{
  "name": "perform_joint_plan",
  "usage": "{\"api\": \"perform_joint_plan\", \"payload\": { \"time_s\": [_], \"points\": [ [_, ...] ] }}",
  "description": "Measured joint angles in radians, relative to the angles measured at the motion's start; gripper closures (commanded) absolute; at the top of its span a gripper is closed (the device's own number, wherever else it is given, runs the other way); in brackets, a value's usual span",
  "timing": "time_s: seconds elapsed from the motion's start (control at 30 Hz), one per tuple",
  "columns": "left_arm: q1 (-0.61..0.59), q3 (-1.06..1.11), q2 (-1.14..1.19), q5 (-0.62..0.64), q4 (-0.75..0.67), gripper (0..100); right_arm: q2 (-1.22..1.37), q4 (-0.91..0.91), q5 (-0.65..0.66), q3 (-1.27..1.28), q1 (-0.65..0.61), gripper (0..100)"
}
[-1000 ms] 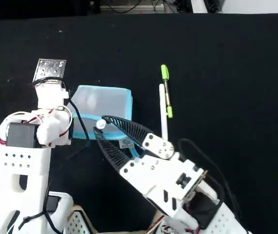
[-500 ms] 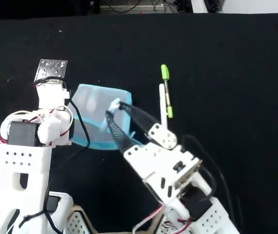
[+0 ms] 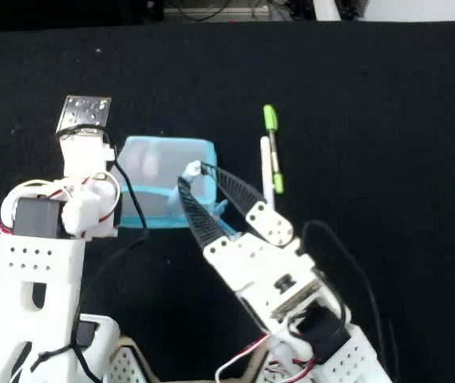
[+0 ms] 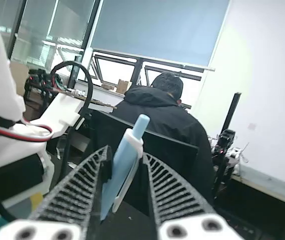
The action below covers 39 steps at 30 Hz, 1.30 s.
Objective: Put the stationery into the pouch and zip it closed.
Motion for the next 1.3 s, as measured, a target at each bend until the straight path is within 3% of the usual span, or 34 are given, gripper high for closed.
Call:
{"api": "perform_joint_plan", "payload": {
  "time_s": [0.2, 0.43, 0.6, 0.77, 0.87, 0.97, 1.07, 1.3],
  "points": [
    [0.0, 0.0, 0.002, 0.0, 0.0, 97, 0.0, 0.137, 0.091, -0.046, -0.014, 98.7],
    [-0.002, 0.0, 0.002, 0.0, 0.0, 97, 0.011, 0.47, 0.209, -0.109, -0.195, 98.7],
    [-0.002, 0.0, 0.002, 0.0, 0.0, 97, -0.006, 0.566, 0.244, -0.123, -0.239, 98.7],
    [-0.002, 0.0, 0.002, 0.0, 0.0, 97, -0.006, 0.58, 0.244, -0.123, -0.244, 97.0],
    [-0.002, 0.0, 0.002, 0.0, 0.0, 97, -0.006, 0.583, 0.241, -0.123, -0.244, 86.8],
    [-0.002, 0.0, 0.002, 0.0, 0.0, 97, -0.006, 0.589, 0.157, -0.123, -0.212, 77.4],
    [-0.002, 0.0, 0.002, 0.0, 0.0, 97, 0.006, 0.591, 0.058, -0.121, -0.157, 79.6],
    [-0.002, 0.0, 0.002, 0.0, 0.0, 97, 0.006, 0.591, 0.029, -0.126, -0.114, 89.4]
  ]
}}
